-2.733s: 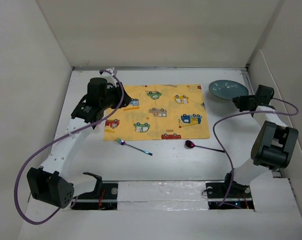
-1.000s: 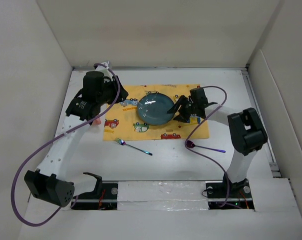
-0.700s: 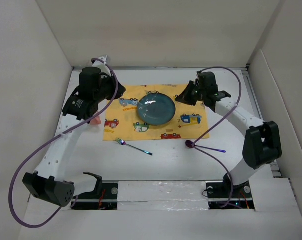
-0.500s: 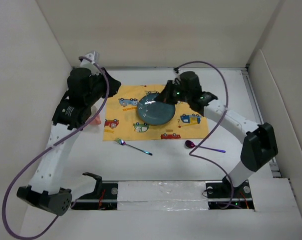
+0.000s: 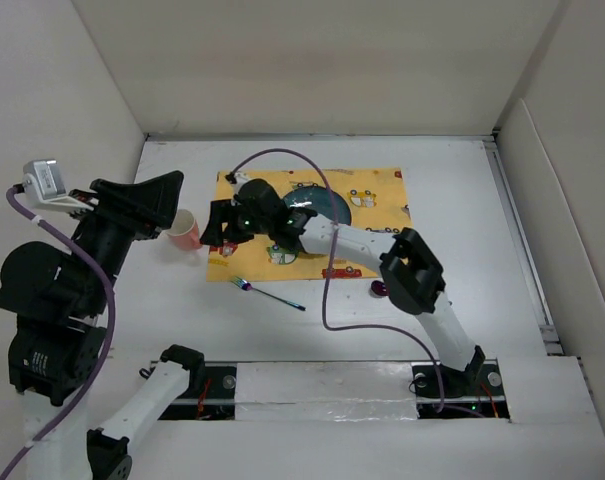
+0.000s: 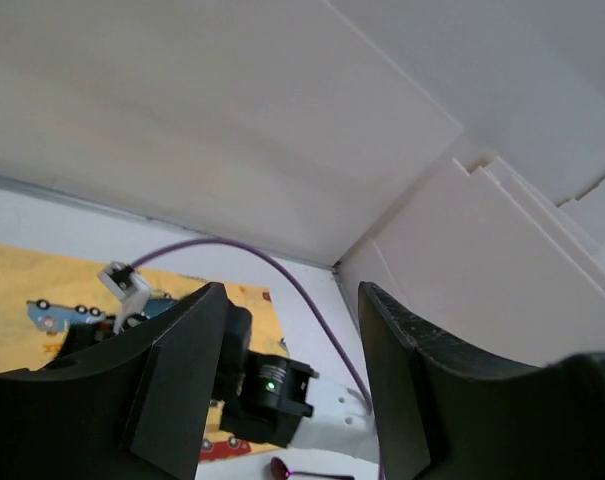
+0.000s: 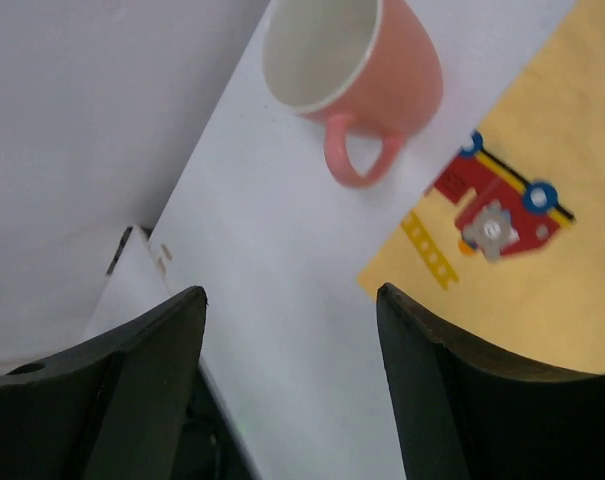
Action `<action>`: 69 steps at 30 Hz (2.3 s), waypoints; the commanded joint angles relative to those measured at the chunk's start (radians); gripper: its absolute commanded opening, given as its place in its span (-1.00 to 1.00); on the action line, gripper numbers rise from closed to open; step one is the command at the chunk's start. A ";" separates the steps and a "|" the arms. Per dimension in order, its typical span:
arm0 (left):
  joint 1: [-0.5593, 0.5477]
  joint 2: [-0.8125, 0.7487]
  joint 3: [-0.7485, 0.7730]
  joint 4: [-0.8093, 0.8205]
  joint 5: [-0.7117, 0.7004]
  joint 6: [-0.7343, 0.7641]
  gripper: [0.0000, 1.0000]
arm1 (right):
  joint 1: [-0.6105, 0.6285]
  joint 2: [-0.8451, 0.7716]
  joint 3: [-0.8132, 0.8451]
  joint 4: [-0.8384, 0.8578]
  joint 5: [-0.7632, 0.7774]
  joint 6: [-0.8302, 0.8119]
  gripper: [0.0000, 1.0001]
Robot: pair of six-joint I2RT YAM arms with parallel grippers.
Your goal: Set the dinner table for one person
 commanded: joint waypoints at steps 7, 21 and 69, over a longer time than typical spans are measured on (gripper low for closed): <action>0.005 -0.010 -0.016 -0.193 0.050 0.027 0.04 | 0.093 0.372 0.601 -0.274 0.156 -0.147 0.57; 0.005 -0.009 -0.024 -0.297 0.057 0.091 0.04 | 0.113 0.530 0.744 -0.061 0.370 -0.194 0.24; -0.024 0.158 -0.446 0.241 0.155 0.089 0.09 | -0.703 -0.384 -0.338 0.102 0.508 -0.257 -1.00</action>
